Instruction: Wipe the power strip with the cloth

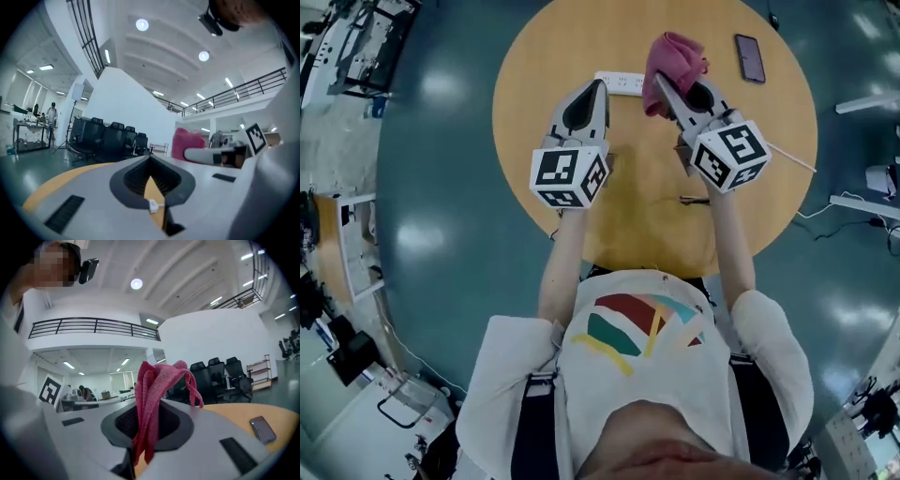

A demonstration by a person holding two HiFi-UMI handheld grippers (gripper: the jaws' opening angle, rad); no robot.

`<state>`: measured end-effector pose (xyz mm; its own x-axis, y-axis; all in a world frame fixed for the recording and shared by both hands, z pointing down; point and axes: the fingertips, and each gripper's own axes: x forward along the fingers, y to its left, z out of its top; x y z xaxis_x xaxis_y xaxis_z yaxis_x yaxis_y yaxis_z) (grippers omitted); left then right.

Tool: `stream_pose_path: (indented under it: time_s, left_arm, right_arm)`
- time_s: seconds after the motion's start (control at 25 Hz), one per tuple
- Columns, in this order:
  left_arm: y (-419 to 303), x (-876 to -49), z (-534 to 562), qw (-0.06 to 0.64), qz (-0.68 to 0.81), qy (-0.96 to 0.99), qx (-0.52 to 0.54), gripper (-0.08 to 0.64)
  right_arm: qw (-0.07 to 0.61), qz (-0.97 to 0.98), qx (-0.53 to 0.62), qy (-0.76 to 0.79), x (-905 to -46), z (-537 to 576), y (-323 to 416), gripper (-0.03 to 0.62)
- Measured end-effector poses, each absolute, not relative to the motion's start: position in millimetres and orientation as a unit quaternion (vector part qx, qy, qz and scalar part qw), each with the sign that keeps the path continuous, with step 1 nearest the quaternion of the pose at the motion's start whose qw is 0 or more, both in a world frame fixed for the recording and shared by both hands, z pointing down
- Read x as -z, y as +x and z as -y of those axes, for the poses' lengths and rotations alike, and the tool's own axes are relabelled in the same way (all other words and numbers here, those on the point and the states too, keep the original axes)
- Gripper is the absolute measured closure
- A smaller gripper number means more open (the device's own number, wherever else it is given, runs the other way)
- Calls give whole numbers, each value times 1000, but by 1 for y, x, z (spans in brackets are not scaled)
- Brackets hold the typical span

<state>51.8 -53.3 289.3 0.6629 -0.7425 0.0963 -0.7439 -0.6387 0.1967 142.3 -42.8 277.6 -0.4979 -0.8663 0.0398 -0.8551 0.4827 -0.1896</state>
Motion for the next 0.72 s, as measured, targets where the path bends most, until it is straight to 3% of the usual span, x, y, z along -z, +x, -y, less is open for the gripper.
stream_pose_path:
  time_s: [0.32, 0.72]
  left_arm:
    - [82, -267, -50, 71, 335, 939, 16, 523]
    - [98, -288, -92, 62, 310, 949, -11, 523]
  right_arm:
    - [31, -818, 145, -555, -335, -108, 146, 554]
    - [2, -792, 156, -590, -350, -166, 157, 554]
